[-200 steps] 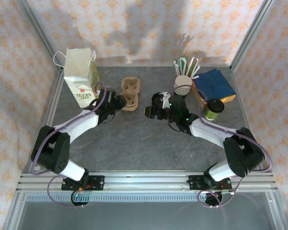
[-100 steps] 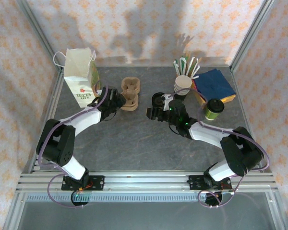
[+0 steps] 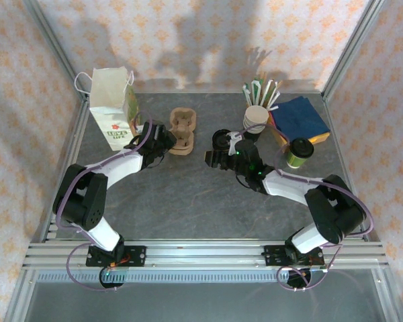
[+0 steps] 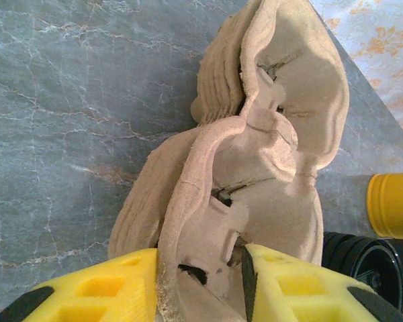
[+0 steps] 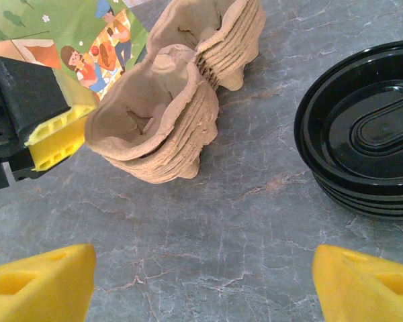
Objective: Pack the takeout coffee
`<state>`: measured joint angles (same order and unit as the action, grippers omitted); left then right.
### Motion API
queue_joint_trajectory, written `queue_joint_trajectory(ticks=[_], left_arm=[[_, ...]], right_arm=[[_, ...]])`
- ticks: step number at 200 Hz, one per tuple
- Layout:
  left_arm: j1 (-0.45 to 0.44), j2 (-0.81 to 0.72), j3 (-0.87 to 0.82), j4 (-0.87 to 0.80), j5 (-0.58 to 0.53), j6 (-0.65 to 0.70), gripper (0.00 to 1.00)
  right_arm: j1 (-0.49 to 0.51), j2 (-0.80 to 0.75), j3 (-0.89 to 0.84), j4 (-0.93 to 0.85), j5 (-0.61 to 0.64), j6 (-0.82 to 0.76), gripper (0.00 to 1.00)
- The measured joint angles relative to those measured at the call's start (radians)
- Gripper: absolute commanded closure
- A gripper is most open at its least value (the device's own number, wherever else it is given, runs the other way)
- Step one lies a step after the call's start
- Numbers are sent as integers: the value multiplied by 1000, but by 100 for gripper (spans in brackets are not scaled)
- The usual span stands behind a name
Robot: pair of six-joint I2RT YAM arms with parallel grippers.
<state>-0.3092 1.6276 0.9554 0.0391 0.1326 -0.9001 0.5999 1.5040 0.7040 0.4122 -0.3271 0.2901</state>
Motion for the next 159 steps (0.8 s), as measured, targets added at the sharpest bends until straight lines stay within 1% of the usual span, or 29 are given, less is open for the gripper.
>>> queue_joint_trajectory(ticks=[24,70,111,159], left_arm=[[0,0,0,10,14,0,64],[0,0,-1,45,21,-3,74],[0,-2,-6,67,21,-11,86],[0,-42,-16,103,37,-10,98]], right_arm=[[0,15,0,0,4,0,17],[0,25,0,0,10,0,17],[2,25,0,0,14,0,17],[6,26,0,0,18,0,17]])
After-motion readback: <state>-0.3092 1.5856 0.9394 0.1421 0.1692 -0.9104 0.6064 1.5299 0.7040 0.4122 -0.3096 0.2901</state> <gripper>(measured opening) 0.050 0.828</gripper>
